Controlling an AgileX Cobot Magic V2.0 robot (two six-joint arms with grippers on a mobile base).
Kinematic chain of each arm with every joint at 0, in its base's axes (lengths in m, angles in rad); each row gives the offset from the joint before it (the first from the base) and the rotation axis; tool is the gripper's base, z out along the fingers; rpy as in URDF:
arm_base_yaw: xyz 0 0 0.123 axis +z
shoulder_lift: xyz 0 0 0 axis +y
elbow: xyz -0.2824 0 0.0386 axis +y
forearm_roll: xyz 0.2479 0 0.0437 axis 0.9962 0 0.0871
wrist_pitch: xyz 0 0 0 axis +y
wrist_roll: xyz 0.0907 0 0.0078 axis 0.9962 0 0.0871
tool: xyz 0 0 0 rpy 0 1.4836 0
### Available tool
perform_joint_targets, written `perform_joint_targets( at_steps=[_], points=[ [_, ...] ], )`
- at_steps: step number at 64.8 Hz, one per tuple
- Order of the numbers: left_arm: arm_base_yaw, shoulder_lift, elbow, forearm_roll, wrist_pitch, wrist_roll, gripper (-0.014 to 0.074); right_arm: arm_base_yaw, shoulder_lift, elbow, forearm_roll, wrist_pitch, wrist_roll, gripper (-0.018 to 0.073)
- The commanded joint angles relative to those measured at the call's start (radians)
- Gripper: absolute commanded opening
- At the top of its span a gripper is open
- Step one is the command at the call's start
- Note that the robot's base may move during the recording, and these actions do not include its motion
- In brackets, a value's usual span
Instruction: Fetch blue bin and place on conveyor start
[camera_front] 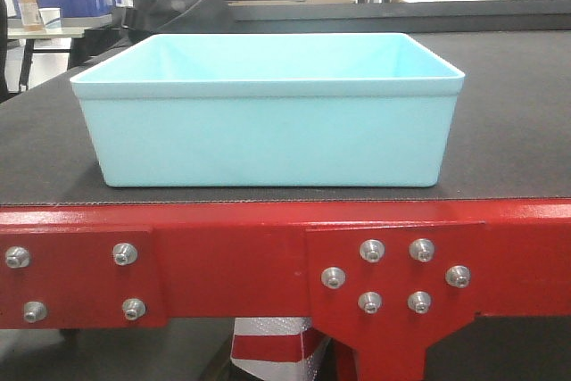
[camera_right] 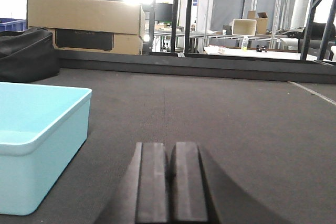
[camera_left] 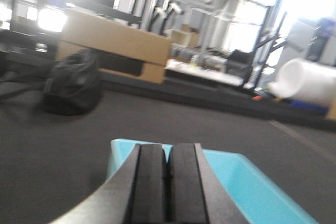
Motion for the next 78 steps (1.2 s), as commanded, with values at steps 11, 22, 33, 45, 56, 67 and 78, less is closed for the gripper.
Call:
perform_joint_targets(
  at_steps=[11, 22, 33, 45, 56, 67, 78],
  points=[
    [0.178, -0.197, 0.184, -0.214, 0.015, 0.424, -0.0111, -0.003, -0.008, 0.0, -0.004, -0.021, 0.001, -0.0167],
    [0.231, -0.325, 0.322, -0.128, 0.009, 0.424, -0.0111, -0.003, -0.008, 0.0, -0.004, -0.021, 0.001, -0.0167],
    [0.237, -0.325, 0.391, -0.139, -0.021, 0.419, -0.0111, -0.003, -0.008, 0.0, -0.004, -0.021, 0.001, -0.0167],
    [0.237, -0.325, 0.411, -0.147, -0.048, 0.419, -0.0111, -0.003, -0.008, 0.0, -0.004, -0.021, 0.001, -0.0167],
    [0.237, -0.325, 0.411, -0.147, -0.081, 0.419, -0.0111, -0.003, -0.008, 0.0, -0.004, -0.021, 0.001, -0.0167],
    [0.237, -0.325, 0.411, -0.147, -0.088, 0.419, -0.0111, -0.003, -0.008, 0.0, -0.004, -0.021, 0.001, -0.0167],
    [0.237, -0.325, 0.411, -0.187, -0.088, 0.419, -0.0111, -0.003, -0.008, 0.0, -0.004, -0.021, 0.001, -0.0167]
  ],
)
